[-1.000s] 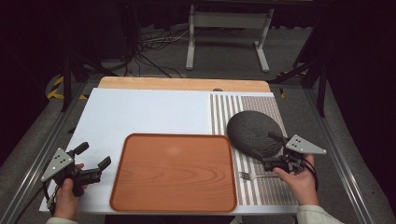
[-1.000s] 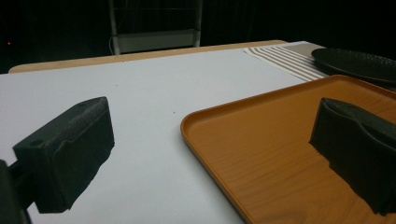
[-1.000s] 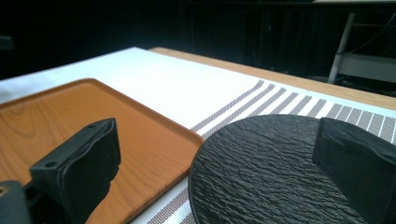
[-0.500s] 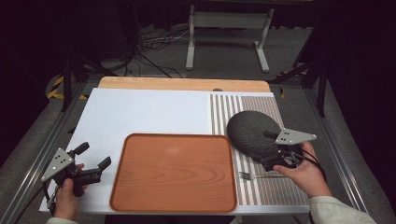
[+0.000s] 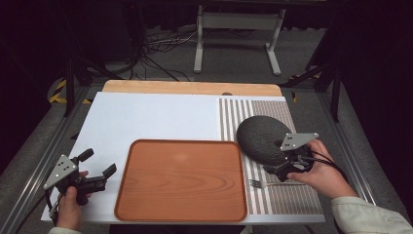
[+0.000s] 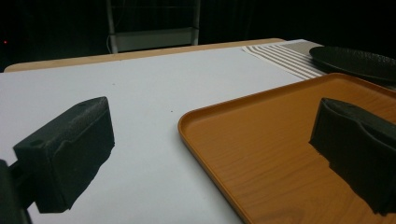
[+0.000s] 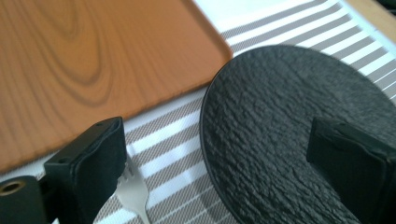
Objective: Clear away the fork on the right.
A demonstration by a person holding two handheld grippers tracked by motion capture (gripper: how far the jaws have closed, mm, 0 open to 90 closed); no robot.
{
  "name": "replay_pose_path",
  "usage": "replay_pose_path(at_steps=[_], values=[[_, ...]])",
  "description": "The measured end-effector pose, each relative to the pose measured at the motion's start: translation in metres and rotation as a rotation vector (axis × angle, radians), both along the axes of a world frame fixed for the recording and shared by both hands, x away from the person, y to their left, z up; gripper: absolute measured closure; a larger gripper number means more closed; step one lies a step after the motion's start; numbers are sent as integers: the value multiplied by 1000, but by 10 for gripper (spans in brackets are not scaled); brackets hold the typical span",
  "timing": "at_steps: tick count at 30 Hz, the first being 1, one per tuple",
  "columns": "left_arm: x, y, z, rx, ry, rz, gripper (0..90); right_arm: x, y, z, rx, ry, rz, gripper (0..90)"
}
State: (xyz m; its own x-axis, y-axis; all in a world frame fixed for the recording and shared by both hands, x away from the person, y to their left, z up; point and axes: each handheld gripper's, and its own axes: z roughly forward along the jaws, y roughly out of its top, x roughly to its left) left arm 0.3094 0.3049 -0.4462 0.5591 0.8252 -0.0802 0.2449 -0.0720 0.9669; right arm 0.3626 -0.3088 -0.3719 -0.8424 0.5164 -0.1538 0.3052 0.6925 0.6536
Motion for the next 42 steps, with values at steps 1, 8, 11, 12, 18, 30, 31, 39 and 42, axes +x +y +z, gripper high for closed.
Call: replay_pose_path(at_steps=[1, 8, 11, 12, 18, 30, 31, 39, 42], values=[[0, 0, 0, 0, 0, 0, 5, 0, 0, 0, -12, 6, 5, 61], [0, 0, 0, 1, 1, -2, 5, 3, 0, 2, -87, 37, 23, 61], [0, -1, 0, 2, 0, -5, 5, 4, 1, 3, -116, 52, 32, 61], [0, -1, 0, 2, 0, -5, 5, 4, 1, 3, -125, 60, 38, 62], [0, -1, 0, 2, 1, -5, 5, 5, 2, 3, -184, 88, 54, 64], [0, 0, 0, 3, 4, -1, 5, 8, 6, 0, -260, 149, 94, 74], [0, 0, 0, 2, 4, 0, 5, 7, 6, 0, -267, 152, 97, 75], [0, 0, 0, 5, 5, -2, 5, 7, 10, -5, -299, 177, 124, 87], [0, 0, 0, 0, 7, 0, 5, 5, 12, -9, -308, 200, 145, 111]])
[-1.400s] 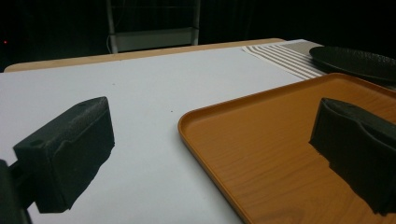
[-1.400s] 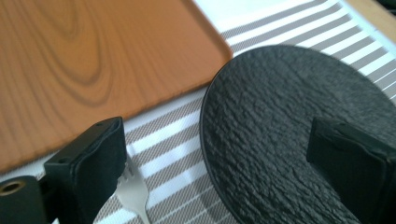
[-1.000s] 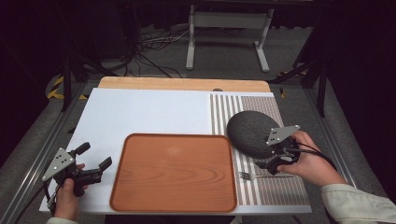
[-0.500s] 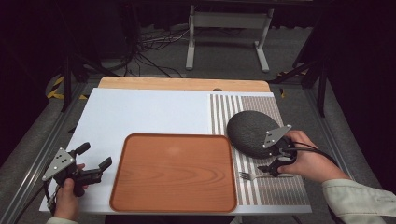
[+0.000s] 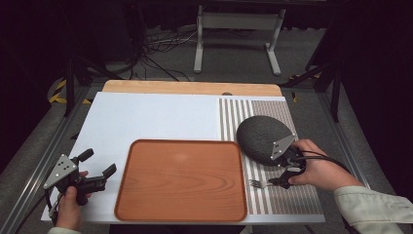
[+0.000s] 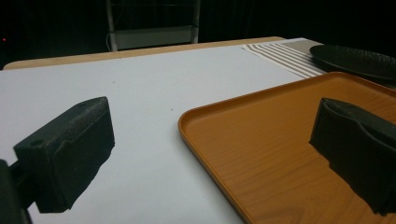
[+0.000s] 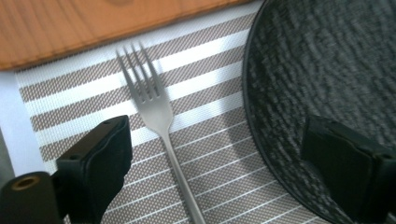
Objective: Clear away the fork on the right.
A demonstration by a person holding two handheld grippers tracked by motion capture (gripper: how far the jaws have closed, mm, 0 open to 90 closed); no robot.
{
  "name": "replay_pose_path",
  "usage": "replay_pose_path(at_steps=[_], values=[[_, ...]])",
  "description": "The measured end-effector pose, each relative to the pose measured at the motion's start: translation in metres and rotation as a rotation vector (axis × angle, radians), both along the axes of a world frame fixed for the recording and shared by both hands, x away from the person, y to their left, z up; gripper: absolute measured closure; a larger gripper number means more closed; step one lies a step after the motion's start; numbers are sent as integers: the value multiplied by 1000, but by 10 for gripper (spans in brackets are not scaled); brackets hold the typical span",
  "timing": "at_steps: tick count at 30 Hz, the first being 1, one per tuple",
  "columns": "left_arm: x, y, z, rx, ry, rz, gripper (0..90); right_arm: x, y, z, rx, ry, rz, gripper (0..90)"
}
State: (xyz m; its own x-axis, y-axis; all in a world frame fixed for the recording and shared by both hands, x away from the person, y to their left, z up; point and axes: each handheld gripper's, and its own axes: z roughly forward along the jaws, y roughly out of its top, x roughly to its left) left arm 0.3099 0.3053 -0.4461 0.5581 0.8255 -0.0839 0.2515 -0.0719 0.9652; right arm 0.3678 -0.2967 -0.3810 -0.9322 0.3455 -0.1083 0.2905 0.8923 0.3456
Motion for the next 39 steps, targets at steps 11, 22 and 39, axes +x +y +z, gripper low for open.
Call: replay_pose_path(at_steps=[11, 22, 39], values=[[0, 0, 0, 3, 2, -3, 5, -2, 3, -17, -100, 68, 88, 220], [0, -1, 0, 1, -1, -5, 6, -3, 9, -27, -249, 142, 186, 459], [-1, 0, 1, 1, 0, -7, 6, 1, 12, -33, -407, 177, 305, 837]])
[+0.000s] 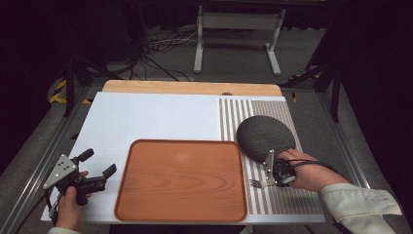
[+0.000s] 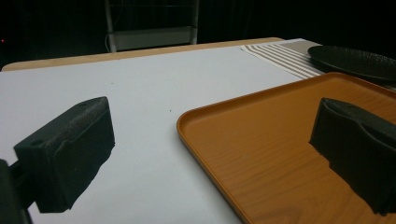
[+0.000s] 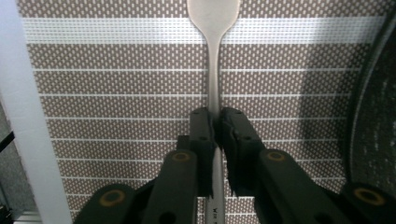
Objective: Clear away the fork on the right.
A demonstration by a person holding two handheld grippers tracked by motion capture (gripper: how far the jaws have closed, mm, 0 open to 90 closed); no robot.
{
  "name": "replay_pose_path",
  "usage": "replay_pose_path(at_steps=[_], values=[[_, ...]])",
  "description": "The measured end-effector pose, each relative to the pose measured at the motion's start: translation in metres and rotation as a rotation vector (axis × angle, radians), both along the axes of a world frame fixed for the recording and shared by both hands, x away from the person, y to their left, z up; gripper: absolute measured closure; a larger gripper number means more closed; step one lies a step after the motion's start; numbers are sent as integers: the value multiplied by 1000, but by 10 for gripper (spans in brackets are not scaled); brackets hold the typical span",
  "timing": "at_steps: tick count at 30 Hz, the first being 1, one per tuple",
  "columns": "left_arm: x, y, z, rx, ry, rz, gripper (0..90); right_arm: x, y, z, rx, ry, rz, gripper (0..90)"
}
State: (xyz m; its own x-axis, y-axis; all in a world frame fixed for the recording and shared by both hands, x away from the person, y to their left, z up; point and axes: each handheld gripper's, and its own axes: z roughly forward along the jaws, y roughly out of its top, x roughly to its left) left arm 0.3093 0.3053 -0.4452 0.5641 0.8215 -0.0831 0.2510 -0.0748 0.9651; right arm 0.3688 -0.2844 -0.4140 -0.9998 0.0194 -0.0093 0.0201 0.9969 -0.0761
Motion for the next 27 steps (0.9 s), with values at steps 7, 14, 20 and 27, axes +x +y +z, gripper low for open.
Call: replay_pose_path(at_steps=[7, 14, 20, 27], values=[[0, 0, 0, -7, -2, 2, 6, -1, 1, 0, -6, -3, 21, 848], [0, 1, 0, -8, -1, 2, 6, -2, 1, 1, 13, 2, 3, 850], [0, 1, 0, -9, 0, 2, 6, -1, 0, 14, 71, -19, -30, 851], [0, 1, 0, -12, -1, 2, 6, 0, 0, 37, 145, -69, -68, 851]])
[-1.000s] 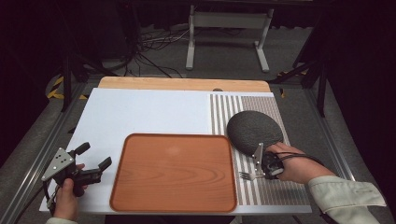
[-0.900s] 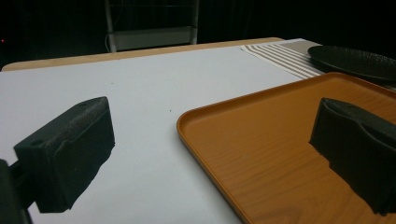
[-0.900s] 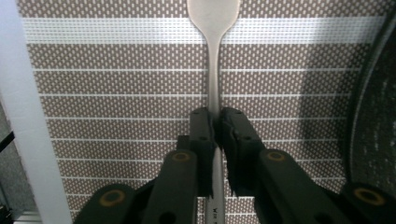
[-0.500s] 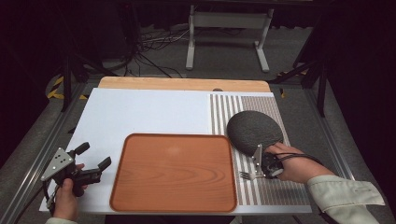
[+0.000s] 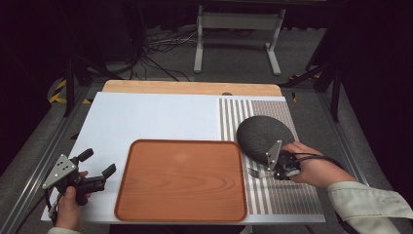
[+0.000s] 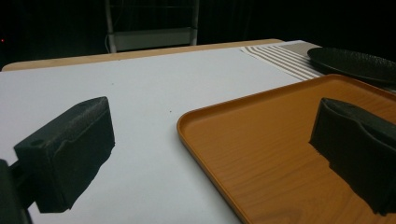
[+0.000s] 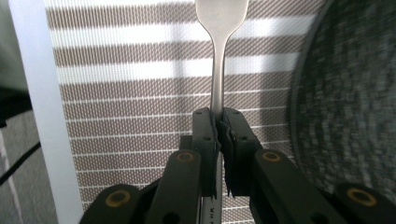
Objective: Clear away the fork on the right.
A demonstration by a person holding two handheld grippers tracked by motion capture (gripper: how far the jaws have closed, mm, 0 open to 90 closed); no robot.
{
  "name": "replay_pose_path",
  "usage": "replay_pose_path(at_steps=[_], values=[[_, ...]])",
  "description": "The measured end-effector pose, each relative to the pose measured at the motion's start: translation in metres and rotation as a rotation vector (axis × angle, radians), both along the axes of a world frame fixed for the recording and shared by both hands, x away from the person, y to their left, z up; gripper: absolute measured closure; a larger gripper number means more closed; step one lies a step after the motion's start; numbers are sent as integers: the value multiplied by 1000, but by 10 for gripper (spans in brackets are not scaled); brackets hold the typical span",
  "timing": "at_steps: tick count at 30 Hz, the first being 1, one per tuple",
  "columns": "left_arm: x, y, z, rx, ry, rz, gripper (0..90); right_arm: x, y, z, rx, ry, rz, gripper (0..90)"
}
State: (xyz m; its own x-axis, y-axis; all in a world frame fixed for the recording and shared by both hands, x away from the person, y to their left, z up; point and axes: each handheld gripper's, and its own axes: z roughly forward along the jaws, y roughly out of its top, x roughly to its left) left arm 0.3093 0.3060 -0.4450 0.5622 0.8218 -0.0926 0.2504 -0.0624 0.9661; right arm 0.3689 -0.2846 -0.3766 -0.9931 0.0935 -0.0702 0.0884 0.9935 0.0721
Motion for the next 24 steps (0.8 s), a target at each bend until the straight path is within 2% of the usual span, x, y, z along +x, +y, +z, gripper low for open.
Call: replay_pose_path(at_steps=[2, 9, 14, 17, 24], values=[[0, 0, 0, -2, -3, 2, 6, 0, 0, 7, 36, -14, -17, 851], [0, 0, 0, -3, -2, 2, 6, 1, -2, 22, 116, -77, -74, 850], [0, 0, 0, -2, 1, 1, 6, 0, -1, 31, 200, -114, -134, 851], [0, 0, 0, -2, 2, -1, 6, 0, -1, 35, 258, -118, -160, 851], [0, 0, 0, -4, 1, 1, 6, -1, 4, 38, 335, -114, -202, 851]])
